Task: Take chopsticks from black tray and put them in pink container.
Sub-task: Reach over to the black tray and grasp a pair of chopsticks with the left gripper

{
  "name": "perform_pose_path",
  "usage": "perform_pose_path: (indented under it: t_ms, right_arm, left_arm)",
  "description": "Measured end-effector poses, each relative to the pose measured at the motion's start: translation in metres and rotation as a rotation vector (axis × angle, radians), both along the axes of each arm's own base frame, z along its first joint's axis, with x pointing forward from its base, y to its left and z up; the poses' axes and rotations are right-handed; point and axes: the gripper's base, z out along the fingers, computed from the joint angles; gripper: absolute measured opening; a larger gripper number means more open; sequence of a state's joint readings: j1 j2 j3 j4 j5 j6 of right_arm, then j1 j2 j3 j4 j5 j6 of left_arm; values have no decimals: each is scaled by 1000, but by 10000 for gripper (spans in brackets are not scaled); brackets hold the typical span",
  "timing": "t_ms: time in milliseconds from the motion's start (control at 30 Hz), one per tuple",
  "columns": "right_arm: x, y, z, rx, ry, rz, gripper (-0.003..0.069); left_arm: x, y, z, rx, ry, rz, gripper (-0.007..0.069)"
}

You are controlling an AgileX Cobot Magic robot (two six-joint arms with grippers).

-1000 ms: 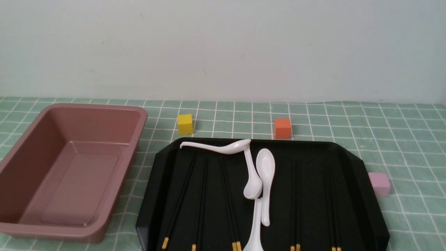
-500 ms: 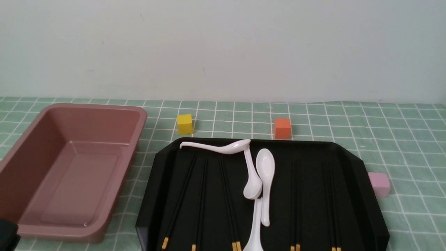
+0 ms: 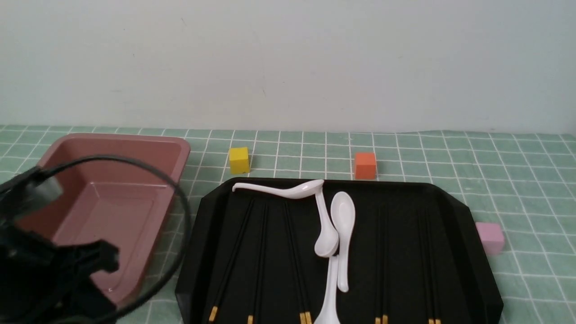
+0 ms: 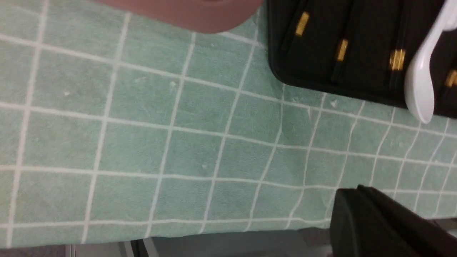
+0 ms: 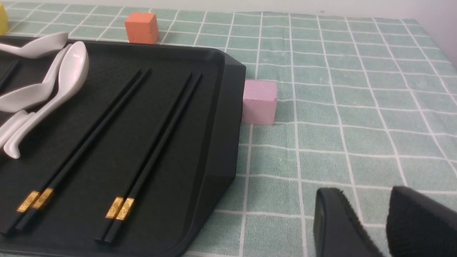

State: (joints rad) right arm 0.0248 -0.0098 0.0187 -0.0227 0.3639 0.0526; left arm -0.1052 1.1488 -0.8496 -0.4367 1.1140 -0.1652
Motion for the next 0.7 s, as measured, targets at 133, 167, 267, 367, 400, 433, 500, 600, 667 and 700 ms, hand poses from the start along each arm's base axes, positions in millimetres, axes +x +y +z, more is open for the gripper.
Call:
perform_pose_path:
  t_ms: [133,167,267,367,400,433,500,600,667,700]
  right_arm:
    - [0,0,0,0,0,0,239]
    - [0,0,0,0,0,0,239]
    - [0,0,0,0,0,0,239]
    - [0,0,0,0,0,0,239]
    - [0,0,0,0,0,0,239]
    - [0,0,0,0,0,0,239]
    - [0,0,0,0,0,0,239]
    - [0,0,0,0,0,0,239]
    - [0,0,0,0,0,0,239]
    - [0,0,0,0,0,0,239]
  left_arm:
    - [30,-25,-10,0,68,-106,-13]
    - [38,-33,-15,13,94,-124,-13]
    - [58,-60,-32,100,160,-187,7]
    - [79,-88,-57,245,189,-239,78]
    - [86,-95,-63,286,181,-250,99]
    - [86,-95,-63,286,181,-250,105]
    - [98,-108,-73,368,142,-278,169]
    - [111,-121,-82,426,82,-317,260]
    - [117,-124,-87,436,41,-325,292]
    - [119,-125,-89,436,24,-325,300]
